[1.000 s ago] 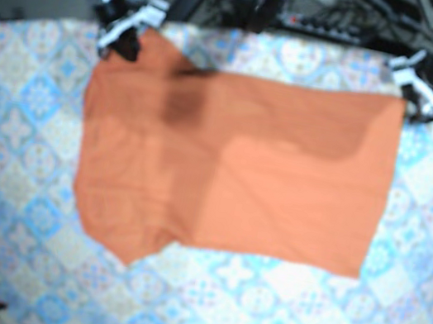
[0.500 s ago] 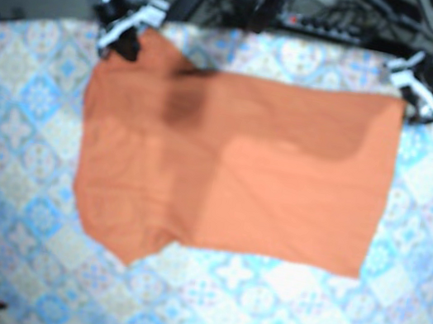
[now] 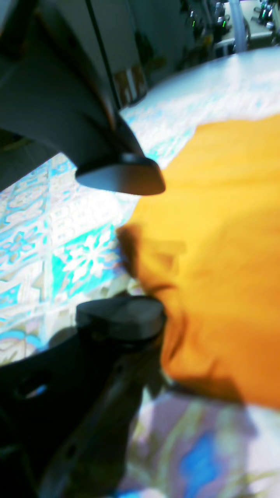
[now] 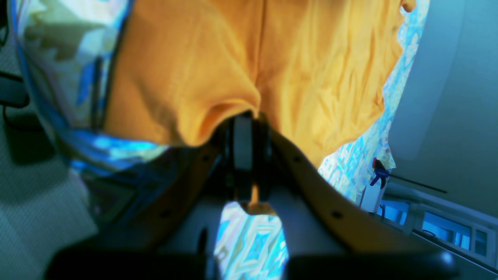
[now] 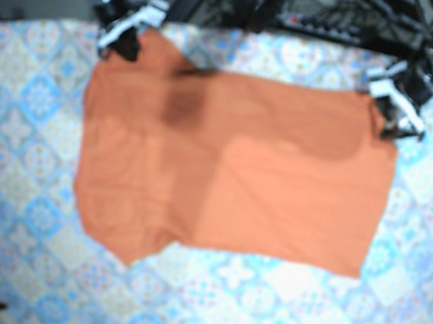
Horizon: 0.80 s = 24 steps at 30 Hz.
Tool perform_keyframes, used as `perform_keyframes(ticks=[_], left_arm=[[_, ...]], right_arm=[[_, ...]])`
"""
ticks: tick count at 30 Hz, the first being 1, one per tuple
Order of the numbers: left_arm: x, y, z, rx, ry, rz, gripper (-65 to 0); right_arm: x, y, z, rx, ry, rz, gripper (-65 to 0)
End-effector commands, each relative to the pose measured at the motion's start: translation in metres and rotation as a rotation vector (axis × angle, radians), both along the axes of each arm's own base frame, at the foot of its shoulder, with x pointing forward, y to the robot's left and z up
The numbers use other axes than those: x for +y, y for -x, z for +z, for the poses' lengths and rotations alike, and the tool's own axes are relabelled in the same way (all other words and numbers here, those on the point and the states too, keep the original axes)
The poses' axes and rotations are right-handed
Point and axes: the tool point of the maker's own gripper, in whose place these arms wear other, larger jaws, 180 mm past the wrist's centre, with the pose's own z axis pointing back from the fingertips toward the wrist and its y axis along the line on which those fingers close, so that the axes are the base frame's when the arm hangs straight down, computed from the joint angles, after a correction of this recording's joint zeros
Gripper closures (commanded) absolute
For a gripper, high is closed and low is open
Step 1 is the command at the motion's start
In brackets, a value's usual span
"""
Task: Fold the T-shirt properly
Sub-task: 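Adjust both grippers' grip on the shoulder corners of the shirt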
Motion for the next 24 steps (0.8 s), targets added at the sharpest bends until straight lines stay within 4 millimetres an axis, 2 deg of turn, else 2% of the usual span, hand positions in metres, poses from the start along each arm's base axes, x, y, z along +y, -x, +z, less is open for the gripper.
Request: perform_keyframes(ticks=[1,18,24], left_arm=[[0.002,-0.004,0.007,-0.013,-0.01,-0.012,-39.8],[0.007,-0.001,0.005,0.006,-0.029,0.01,-39.7],[0.011,0.019,0.002,0.053,-0.047,-0.016,-39.7]], right_arm=[[-0.001,-0.005,0.008,-0.032,-0.003,0.002,0.0],[-0.006,-0.005,0.005,-0.027,0.021,-0.025,0.0],[-0.006,-0.005,0.005,-0.027,0.022,-0.026,0.0]])
